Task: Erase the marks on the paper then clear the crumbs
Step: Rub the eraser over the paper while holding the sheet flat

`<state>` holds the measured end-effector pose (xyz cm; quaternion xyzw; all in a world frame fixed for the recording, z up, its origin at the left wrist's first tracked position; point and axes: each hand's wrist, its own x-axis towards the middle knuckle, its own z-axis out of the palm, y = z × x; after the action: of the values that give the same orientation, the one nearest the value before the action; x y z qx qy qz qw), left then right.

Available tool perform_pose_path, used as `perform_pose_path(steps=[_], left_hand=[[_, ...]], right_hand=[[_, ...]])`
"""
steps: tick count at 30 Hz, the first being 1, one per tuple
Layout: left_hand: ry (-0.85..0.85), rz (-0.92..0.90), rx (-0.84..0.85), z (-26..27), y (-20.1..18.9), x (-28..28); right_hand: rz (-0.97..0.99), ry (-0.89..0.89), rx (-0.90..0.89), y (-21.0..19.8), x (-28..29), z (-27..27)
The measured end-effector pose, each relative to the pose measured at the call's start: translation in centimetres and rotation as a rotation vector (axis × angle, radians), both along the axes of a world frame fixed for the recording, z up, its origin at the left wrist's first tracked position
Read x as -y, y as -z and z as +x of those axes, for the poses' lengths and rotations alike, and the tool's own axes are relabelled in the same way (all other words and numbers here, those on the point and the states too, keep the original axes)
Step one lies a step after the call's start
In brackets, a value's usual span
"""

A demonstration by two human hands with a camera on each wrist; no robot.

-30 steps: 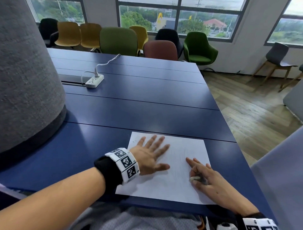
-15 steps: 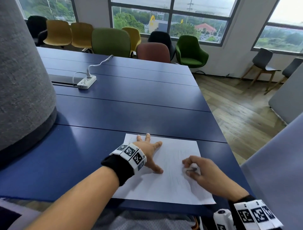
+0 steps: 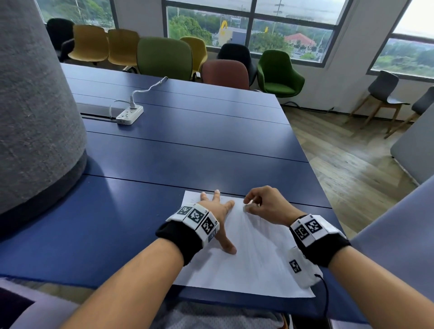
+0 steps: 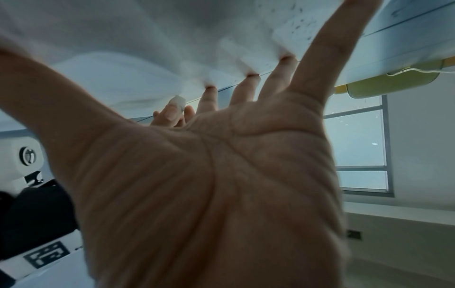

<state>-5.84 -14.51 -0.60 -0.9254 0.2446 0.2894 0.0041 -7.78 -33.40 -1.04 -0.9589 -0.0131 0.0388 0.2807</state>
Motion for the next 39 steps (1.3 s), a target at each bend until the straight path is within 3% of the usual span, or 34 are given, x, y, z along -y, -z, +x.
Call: perform_pose_path(steps=[7,12,16,21,25,29,34,39], left_hand=[[0.002,-0.010,0.009,-0.2,-0.3,0.0],[0.005,-0.033,0.031,-0.4,-0.2,-0.2],[0.003,-0.038,0.027,-0.5,-0.3,-0.3],[0.002,-0.024,0.020,-0.4,-0.2,-0.3],[0.012,0.016,0.011,-0.6,-0.7,-0.3],[0.010,0.012,0.007,-0.6,-0.7,-0.3],[0.007,0.013,0.017,-0.6,-0.7,-0.3],[0.000,0.006,0.016,-0.4,-0.2,-0.2]], right_hand=[[-0.007,-0.143,-0.046,-0.3,-0.4,-0.4],[0.015,-0.038,0.016,-0.1,-0.3,0.6],[0.026,-0.137,-0.092,-0.6,-0.7,0.3],[0.034,-0.056,-0.026,-0.4,-0.6,1.0],[0.033,-0.145,-0.128,-0.7,-0.6,0.3],[0.023,0.006,-0.013,-0.2,0.2,0.6],[0.031,-0.105,-0.140,-0.2,-0.3,-0.5],[-0.013,0.013,-0.028,-0.1,0.3,0.5]])
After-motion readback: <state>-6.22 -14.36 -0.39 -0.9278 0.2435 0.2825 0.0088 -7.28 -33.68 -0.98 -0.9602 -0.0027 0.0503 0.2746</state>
